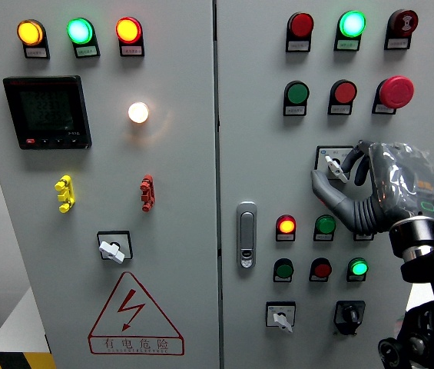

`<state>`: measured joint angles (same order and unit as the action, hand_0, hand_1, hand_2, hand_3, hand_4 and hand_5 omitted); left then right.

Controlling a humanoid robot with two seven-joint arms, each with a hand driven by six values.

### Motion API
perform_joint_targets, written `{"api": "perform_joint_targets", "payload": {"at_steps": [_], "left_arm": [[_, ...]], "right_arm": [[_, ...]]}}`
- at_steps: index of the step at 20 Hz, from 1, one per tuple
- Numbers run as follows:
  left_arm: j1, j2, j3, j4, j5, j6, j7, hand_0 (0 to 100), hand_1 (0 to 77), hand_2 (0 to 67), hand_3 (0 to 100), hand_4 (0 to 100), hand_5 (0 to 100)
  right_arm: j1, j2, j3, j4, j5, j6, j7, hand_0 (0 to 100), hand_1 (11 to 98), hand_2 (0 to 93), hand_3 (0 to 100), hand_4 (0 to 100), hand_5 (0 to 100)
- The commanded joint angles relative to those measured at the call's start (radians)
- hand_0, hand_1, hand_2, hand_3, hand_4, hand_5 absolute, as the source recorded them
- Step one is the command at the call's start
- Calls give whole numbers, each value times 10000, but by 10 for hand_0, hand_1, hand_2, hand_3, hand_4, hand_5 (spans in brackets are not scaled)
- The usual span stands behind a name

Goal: Rotate and turn off gray switch

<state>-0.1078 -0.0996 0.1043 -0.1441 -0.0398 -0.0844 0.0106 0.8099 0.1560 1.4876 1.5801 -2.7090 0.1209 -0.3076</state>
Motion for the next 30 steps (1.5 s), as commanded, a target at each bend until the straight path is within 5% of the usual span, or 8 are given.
{"api": "perform_joint_targets", "payload": {"at_steps": [1,6,12,30], "left_arm": [[4,-1,0,15,15,0,1,337,0,123,223,119,123],[4,-1,0,15,15,0,1,336,0,123,222,119,123],[4,-1,0,-1,-1,0,1,337,0,123,222,119,123],[4,-1,0,15,-1,0,1,337,0,123,222,119,123]], "right_arm": [[0,5,-27,-1,0,3,-53,280,314,662,810,916,943],[0,5,-58,-1,-15,3,-69,538,337,666,810,917,944],[0,5,-58,-1,-46,3,-99,675,330,666,811,919,946],[15,5,-73,14,-77,-13,-299,816,313,686,813,917,945]]}}
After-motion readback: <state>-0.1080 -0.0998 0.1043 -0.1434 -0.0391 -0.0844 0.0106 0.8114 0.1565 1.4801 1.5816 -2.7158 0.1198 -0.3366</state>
